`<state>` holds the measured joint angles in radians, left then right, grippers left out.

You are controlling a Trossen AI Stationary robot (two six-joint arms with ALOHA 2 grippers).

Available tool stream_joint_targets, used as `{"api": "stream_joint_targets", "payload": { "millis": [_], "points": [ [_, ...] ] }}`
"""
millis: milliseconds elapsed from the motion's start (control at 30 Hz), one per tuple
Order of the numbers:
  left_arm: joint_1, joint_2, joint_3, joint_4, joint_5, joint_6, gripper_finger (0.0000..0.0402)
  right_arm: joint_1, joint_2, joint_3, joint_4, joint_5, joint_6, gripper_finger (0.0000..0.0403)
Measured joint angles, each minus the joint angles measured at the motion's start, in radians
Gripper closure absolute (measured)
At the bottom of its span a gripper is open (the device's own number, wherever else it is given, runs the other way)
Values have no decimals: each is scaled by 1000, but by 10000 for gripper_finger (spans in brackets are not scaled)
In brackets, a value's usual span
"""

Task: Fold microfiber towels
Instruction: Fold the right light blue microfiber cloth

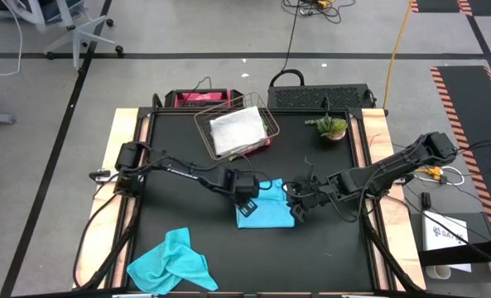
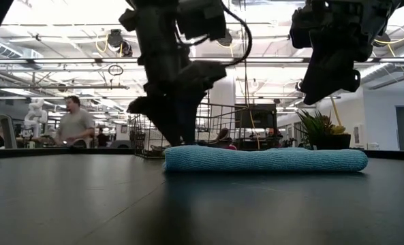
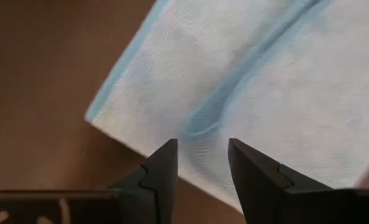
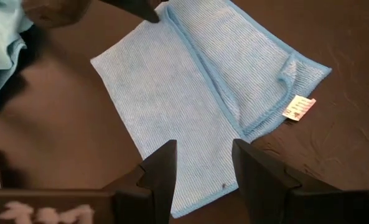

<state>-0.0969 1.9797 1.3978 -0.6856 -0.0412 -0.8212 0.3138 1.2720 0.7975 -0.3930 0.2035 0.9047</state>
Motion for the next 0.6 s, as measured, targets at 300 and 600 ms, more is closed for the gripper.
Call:
{"api": "stream_joint_targets", "payload": {
  "millis": [300, 600],
  "points": [
    [6, 0, -48, 72, 19, -1, 256, 0, 0, 0, 0, 1, 0, 255],
    [7, 0, -47, 138, 28, 3, 256, 0, 0, 0, -25, 9, -2, 255]
  ]
}}
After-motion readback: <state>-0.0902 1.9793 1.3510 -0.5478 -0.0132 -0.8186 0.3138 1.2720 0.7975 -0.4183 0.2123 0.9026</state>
